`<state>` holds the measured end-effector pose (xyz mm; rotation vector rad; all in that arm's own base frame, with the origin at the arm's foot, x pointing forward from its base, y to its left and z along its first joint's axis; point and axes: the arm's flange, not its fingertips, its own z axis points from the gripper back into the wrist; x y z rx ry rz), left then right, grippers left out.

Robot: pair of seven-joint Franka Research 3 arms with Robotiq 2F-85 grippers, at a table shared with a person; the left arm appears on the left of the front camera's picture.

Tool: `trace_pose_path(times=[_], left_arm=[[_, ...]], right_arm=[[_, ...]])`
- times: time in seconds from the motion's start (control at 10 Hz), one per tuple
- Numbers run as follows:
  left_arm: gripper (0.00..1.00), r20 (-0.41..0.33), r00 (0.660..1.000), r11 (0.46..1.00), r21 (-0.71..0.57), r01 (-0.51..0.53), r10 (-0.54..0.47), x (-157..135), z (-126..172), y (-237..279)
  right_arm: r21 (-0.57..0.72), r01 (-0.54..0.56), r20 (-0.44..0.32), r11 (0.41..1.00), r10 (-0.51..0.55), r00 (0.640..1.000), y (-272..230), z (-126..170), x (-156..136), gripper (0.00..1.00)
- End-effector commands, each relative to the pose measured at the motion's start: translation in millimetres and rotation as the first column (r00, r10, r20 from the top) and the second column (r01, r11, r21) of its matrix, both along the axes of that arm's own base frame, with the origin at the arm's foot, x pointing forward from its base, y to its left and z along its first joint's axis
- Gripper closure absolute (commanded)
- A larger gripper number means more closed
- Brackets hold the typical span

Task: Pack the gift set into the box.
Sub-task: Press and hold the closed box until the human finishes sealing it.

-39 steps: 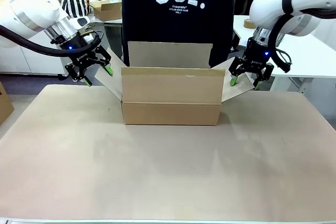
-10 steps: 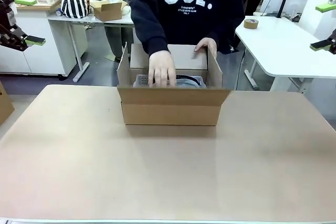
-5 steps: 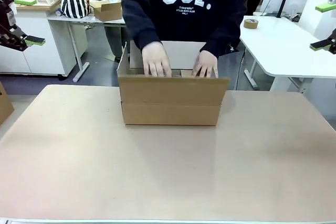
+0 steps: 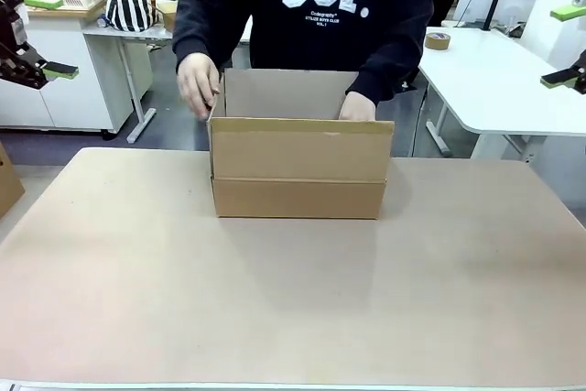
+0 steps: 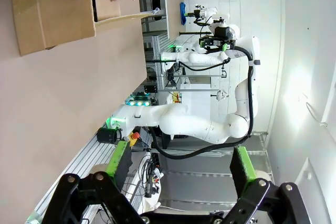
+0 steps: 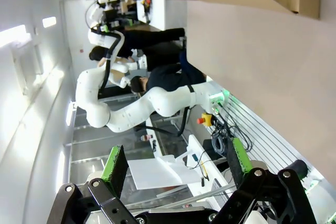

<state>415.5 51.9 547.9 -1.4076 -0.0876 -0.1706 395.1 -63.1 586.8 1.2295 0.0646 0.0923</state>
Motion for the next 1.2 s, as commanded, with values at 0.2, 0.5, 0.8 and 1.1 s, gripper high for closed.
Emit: trace_pose_path(times=[0.2, 0.5, 0.8, 1.1], left_arm=[[0.0, 0.001, 1.0, 1.0, 0.0, 0.009, -0.009, -2.0, 2.8, 0.6], [0.0, 0.001, 1.0, 1.0, 0.0, 0.009, -0.009, -2.0, 2.8, 0.6], [0.0, 0.001, 1.0, 1.0, 0.0, 0.009, -0.009, -2.0, 2.8, 0.6], [0.0, 0.001, 1.0, 1.0, 0.0, 0.009, -0.009, -2.0, 2.8, 0.6]], right_arm=[[-0.009, -0.014, 0.002, 1.0, 0.014, 1.0, -1.5, 1.0, -2.6, 0.0], [-0.009, -0.014, 0.002, 1.0, 0.014, 1.0, -1.5, 1.0, -2.6, 0.0], [-0.009, -0.014, 0.002, 1.0, 0.014, 1.0, -1.5, 1.0, -2.6, 0.0], [-0.009, -0.014, 0.002, 1.0, 0.014, 1.0, -1.5, 1.0, -2.6, 0.0]])
